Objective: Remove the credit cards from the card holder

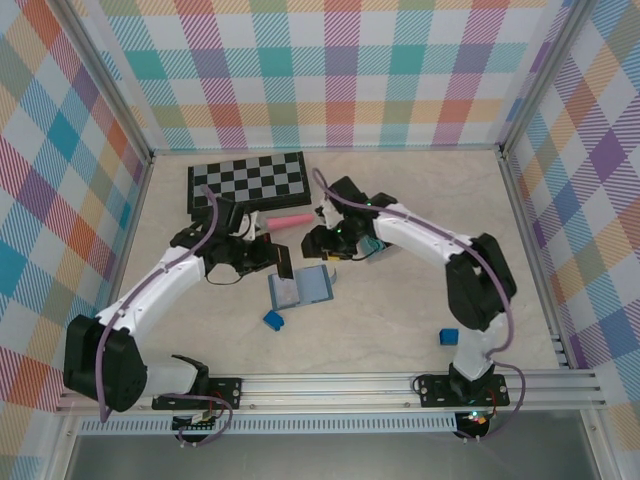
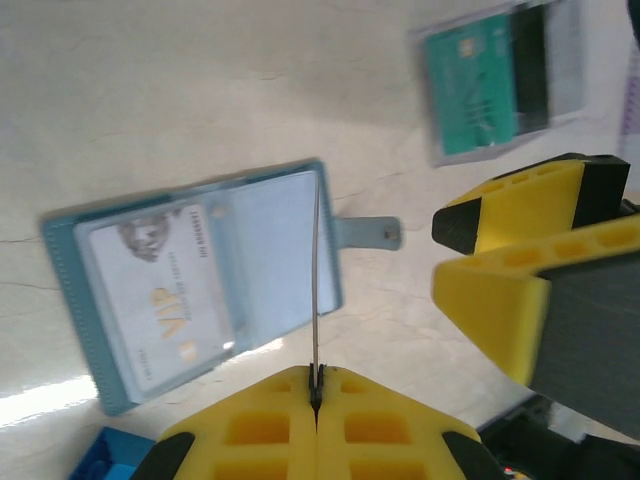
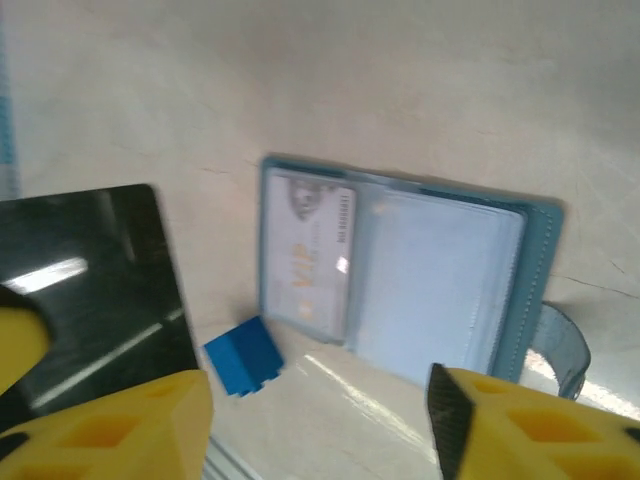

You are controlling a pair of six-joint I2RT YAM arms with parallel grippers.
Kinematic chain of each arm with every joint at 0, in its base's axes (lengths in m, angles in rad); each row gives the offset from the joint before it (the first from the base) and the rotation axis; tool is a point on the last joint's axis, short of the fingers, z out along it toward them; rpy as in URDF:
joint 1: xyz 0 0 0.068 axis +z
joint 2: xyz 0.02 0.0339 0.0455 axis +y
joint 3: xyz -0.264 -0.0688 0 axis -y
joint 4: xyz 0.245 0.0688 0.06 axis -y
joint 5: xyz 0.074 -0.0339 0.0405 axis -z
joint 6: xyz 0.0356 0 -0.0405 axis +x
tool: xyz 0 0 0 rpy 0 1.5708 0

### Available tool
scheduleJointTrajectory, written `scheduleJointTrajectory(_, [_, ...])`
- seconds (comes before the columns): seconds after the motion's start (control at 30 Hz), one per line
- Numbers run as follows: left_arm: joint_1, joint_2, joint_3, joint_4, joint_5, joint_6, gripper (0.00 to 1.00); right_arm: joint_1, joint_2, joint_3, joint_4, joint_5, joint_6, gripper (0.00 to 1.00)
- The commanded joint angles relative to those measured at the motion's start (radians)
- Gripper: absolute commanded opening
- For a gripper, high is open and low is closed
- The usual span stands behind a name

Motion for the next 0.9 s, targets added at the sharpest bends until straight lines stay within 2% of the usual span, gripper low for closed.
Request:
scheduleJointTrajectory(0.0, [0.014,-0.053,0.018,0.057,0.101,-0.088,0.0,-0.042,-0.086,-0.089,0.171,-0.136,0.083,0.67])
scheduleJointTrajectory(0.17, [0.014,-0.101,-0.002,0.194,0.196,-0.206,0.0,-0.081,-0.172,-0.175,0.344,-0.306,0.175,0.75])
scheduleJointTrajectory(0.33, [0.014,-0.118,-0.024,0.369,0.259,-0.338,0.0,-0.092,-0.204,-0.226,0.502,-0.421,0.29,0.7])
scheduleJointTrajectory(0.63, [0.014,-0.122,-0.029,0.409,0.275,-0.377,0.0,-0.112,-0.237,-0.283,0.715,-0.516,0.417,0.39])
scheduleJointTrajectory(0.87, [0.014,-0.12,-0.025,0.394,0.279,-0.382,0.0,-0.113,-0.251,-0.276,0.736,-0.545,0.416,0.22])
